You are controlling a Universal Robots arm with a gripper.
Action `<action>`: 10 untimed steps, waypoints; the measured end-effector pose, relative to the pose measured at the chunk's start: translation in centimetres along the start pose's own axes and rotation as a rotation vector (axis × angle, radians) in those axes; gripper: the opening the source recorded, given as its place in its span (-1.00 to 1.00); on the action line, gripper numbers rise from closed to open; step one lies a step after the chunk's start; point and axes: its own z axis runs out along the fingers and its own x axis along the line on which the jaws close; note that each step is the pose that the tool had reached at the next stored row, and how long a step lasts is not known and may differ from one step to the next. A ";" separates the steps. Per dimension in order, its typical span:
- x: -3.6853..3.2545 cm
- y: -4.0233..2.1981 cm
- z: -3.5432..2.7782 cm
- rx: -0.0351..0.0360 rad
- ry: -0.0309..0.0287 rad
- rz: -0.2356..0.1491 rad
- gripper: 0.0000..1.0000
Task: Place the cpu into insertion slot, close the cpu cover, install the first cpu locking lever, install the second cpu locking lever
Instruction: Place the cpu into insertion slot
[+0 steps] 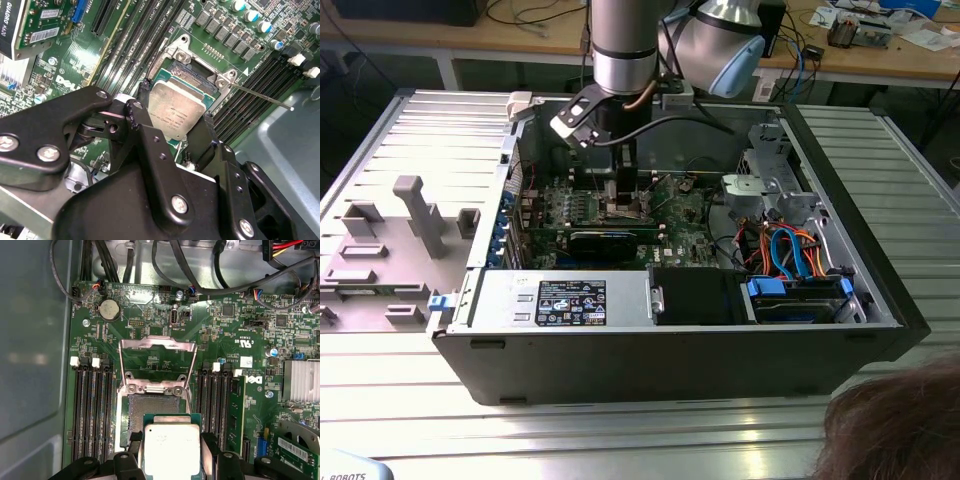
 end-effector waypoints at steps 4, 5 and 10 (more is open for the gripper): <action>0.01 -0.11 0.02 0.0000 0.0000 0.000 0.09; 0.01 -0.15 0.03 0.0000 0.0000 0.000 0.09; 0.01 -0.27 0.05 0.0001 -0.0001 0.000 0.09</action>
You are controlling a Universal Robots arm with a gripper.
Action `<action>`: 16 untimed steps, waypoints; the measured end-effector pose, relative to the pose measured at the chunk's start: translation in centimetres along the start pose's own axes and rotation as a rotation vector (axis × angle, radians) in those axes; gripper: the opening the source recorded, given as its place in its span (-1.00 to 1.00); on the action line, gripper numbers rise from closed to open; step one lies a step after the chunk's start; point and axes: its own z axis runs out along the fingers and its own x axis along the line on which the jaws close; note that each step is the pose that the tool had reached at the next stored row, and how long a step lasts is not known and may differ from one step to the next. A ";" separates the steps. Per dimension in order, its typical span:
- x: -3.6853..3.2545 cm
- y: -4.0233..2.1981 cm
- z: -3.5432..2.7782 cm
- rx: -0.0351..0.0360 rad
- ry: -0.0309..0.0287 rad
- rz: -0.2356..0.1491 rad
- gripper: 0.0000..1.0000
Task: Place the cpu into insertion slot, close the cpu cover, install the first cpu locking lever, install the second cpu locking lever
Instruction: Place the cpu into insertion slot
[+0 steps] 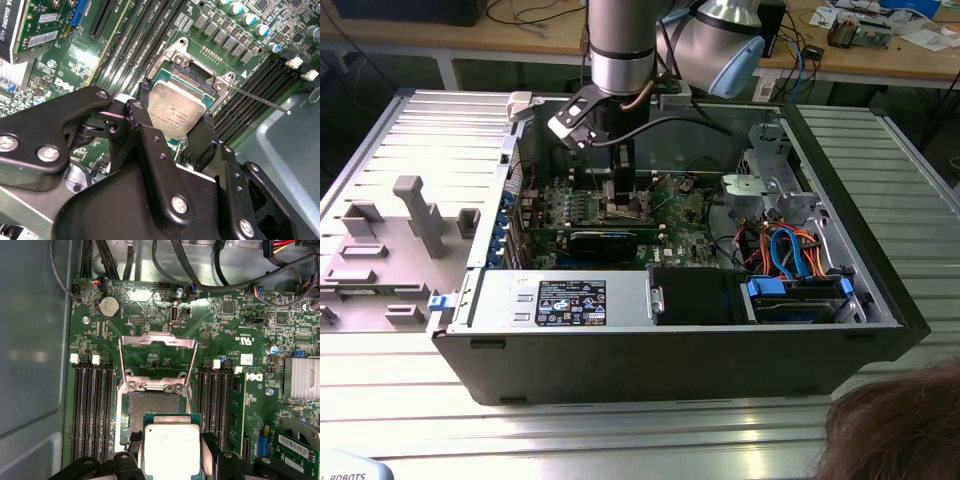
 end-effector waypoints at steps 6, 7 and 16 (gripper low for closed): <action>0.01 -0.18 0.03 0.0000 0.0001 0.000 0.09; 0.02 -0.20 0.03 0.0000 0.0001 0.000 0.09; 0.03 -0.50 0.08 -0.0001 0.0001 0.000 0.09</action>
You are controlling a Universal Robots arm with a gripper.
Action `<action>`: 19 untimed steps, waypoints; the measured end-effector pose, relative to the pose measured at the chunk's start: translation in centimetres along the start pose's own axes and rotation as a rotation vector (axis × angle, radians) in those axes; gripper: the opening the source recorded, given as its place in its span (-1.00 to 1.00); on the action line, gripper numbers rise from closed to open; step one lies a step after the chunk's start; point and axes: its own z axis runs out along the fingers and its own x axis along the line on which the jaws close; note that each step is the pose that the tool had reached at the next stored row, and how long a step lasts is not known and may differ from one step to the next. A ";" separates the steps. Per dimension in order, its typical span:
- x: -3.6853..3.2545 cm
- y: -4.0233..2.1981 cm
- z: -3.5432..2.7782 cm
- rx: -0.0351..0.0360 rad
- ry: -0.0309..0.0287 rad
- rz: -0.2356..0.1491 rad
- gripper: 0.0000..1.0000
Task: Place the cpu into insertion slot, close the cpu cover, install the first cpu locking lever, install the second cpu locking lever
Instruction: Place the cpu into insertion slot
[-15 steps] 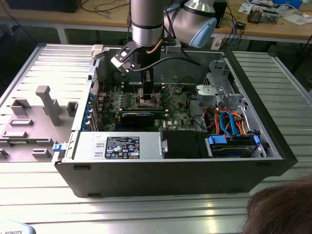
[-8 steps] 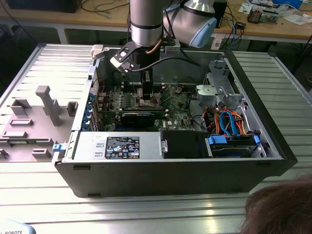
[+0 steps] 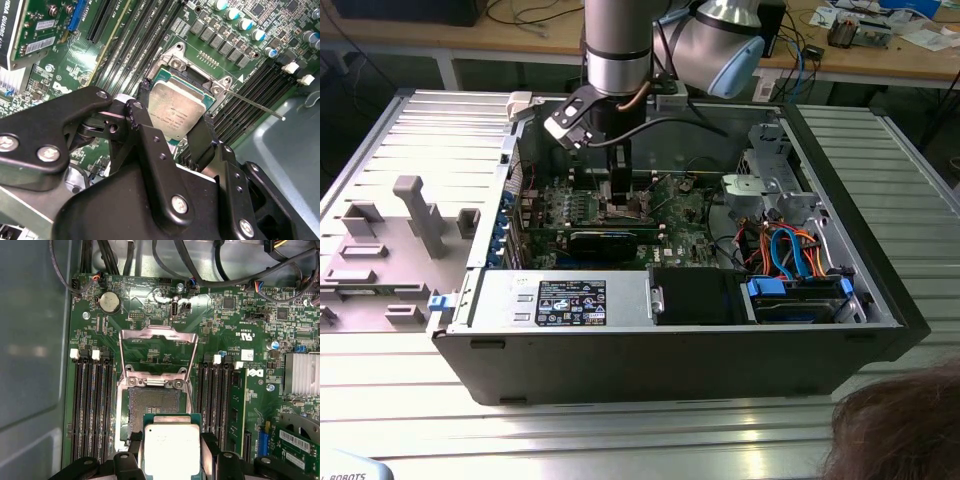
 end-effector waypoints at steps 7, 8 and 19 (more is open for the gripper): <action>0.02 -0.31 0.05 0.0000 0.0000 0.000 0.09; 0.02 -0.36 0.06 0.0000 0.0000 0.000 0.09; 0.06 -0.93 0.13 0.0000 0.0000 0.000 0.09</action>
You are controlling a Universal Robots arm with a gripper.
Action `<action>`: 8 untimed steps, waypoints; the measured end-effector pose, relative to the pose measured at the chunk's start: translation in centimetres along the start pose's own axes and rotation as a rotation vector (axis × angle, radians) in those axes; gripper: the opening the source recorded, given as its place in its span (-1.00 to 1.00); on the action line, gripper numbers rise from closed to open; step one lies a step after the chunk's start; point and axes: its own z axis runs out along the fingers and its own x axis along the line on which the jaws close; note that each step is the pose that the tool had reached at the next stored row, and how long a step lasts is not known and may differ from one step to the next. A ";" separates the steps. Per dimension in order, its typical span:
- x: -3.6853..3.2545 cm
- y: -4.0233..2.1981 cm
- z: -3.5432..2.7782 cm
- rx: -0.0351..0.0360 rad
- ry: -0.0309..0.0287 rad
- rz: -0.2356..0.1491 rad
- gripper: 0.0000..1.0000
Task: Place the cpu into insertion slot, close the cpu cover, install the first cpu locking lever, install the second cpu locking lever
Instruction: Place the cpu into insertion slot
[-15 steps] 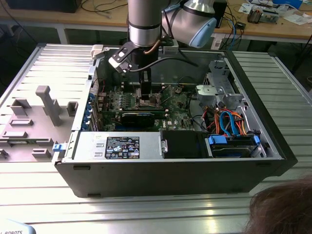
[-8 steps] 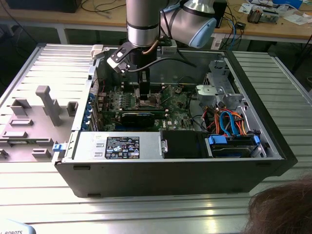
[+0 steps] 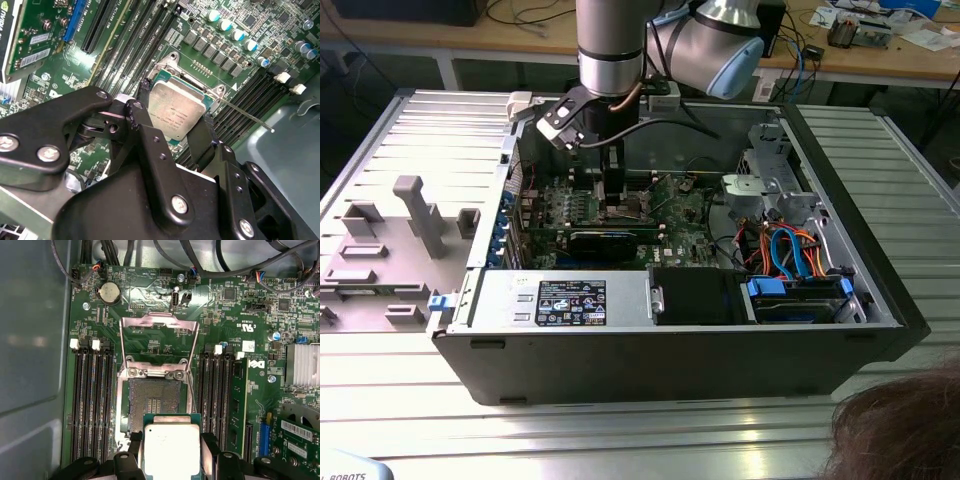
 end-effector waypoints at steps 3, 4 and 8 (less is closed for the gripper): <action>0.01 -0.16 0.02 0.0000 0.0000 0.000 0.09; 0.01 -0.23 0.03 0.0000 0.0000 0.000 0.09; 0.03 -0.44 0.06 0.0000 0.0000 0.000 0.09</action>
